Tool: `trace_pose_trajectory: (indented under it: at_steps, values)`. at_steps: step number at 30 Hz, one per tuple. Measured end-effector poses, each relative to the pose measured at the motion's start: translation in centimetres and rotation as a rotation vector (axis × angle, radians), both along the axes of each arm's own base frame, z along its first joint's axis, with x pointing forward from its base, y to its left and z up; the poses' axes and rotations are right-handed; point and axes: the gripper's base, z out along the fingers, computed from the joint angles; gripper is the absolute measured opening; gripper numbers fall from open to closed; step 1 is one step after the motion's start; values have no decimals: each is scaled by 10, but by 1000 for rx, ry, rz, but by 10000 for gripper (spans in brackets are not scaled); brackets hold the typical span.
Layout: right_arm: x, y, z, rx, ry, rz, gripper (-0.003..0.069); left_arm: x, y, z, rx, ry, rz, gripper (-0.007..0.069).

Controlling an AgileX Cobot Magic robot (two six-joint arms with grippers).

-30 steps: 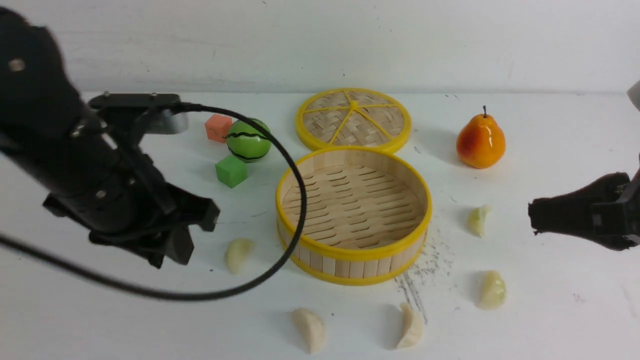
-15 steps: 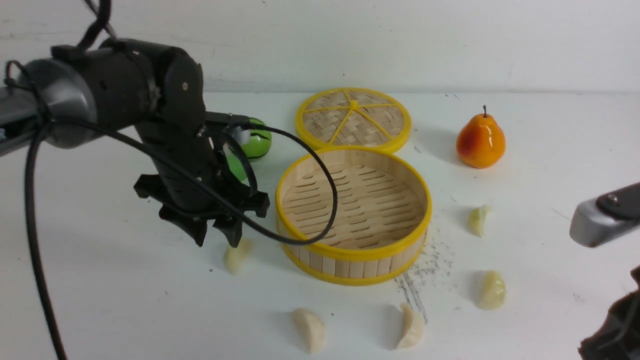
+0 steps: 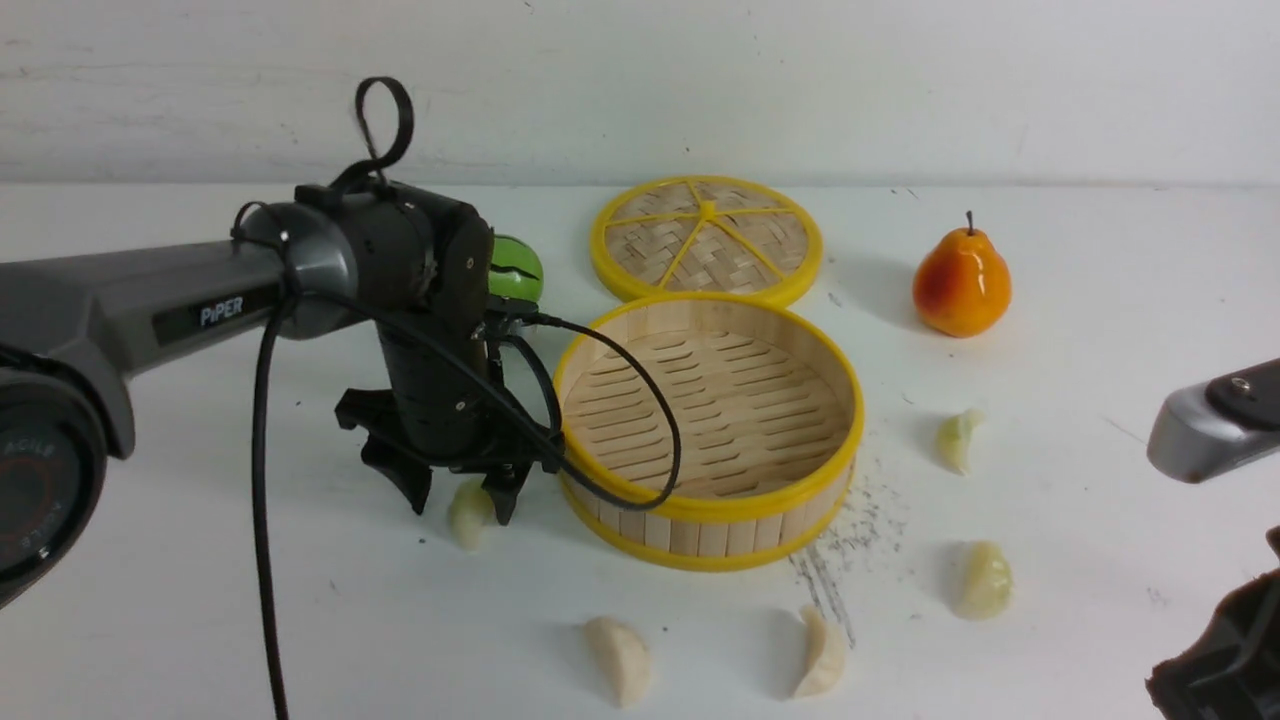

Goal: Put the dumplings into the steamer on the white table.
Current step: 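Reach for and grasp a dumpling on the table with the left gripper, then place the dumpling into the bamboo steamer basket with the left gripper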

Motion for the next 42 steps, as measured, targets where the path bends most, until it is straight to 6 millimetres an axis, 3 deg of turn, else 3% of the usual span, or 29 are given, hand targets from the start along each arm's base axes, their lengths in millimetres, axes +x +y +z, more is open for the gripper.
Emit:
trace_pose_trajectory:
  at_steps: [3, 7, 12, 13, 15, 16, 18, 20, 22, 23, 25, 26, 28, 33, 39, 42]
  values:
    - [0, 0, 0, 1, -3, -1, 9, 1, 0, 0, 6, -6, -3, 467]
    - [2, 0, 1, 7, -23, -7, 9, 2, 0, 6, 17, 6, -3, 232]
    - [5, 1, 2, 15, -52, -18, 12, 10, -6, 48, -2, -27, 4, 241]
    - [6, 1, 2, 18, -63, -22, 12, 12, -15, 80, -40, -82, -2, 241]
    - [6, 1, 3, 19, -67, -23, 12, 12, -29, 110, -93, -145, -23, 241]
    - [6, 1, 3, 19, -67, -23, 13, 10, -32, 113, -102, -150, -30, 241]
    - [6, 1, 3, 19, -68, -23, 18, 4, -63, 144, -182, -238, -91, 241]
    - [6, 1, 3, 19, -68, -23, 20, -2, -90, 154, -219, -289, -142, 241]
    - [6, 1, 3, 19, -68, -23, 22, -3, -116, 148, -246, -319, -165, 241]
    - [6, 1, 3, 19, -68, -23, 22, -3, -119, 147, -249, -321, -161, 241]
    - [6, 1, 3, 22, -67, -23, 25, 1, -150, 122, -257, -356, -149, 241]
    - [6, 1, 3, 22, -67, -23, 25, 1, -150, 122, -257, -356, -149, 241]
    - [6, 1, 3, 22, -66, -23, 28, 11, -166, 91, -260, -377, -92, 241]
    - [6, 1, 3, 21, -64, -22, 32, 28, -170, 53, -276, -391, 21, 241]
    - [6, 1, 3, 22, -65, -23, 40, 34, -170, 50, -308, -419, 49, 241]
    - [6, 1, 3, 23, -67, -24, 41, 34, -170, 50, -308, -420, 49, 278]
